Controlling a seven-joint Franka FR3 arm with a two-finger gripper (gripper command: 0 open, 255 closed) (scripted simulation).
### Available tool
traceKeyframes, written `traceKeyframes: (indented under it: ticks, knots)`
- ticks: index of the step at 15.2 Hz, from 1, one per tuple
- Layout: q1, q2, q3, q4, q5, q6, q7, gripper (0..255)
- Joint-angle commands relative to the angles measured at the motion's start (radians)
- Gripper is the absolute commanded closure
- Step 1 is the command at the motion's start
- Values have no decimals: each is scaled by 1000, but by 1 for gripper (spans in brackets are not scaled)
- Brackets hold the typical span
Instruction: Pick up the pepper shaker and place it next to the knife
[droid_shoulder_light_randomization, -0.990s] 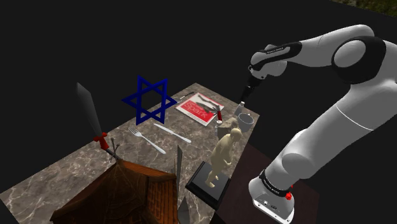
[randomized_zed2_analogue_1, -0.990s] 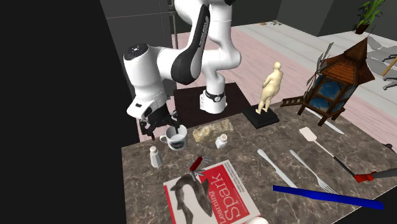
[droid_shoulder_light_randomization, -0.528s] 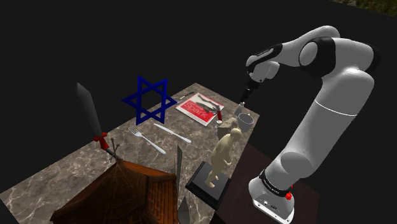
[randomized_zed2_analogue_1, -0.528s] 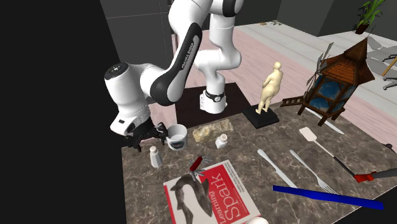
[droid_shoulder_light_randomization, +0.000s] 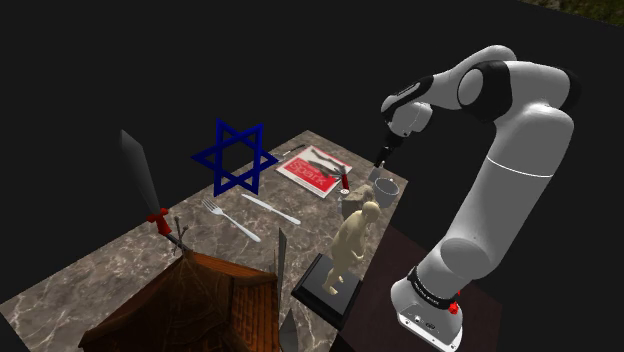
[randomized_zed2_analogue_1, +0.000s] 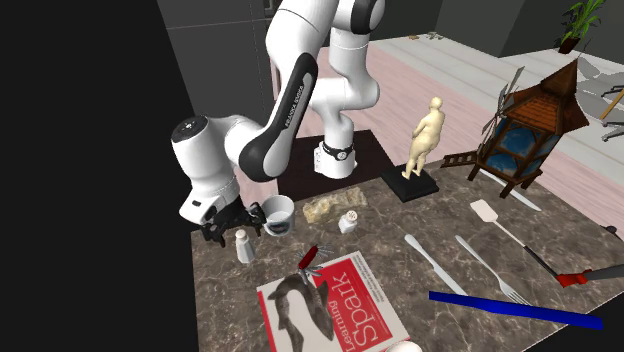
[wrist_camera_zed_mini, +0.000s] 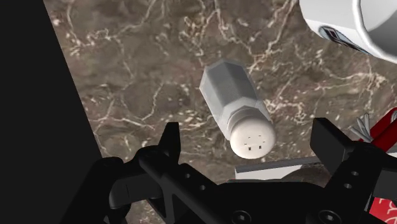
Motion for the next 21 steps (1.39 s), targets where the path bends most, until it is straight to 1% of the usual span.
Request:
traceKeyframes:
  ticks: [1,5,6,15,21]
  knots:
    - [0,1,1,-1,2,2,-1,0]
    - [0,1,1,0,2,2,-1,0]
    - [0,1,1,0,2,2,-1,255]
    - [0,1,1,-1,2,2,-1,255]
    - [17,-61,-20,20,-62,-61,48,255]
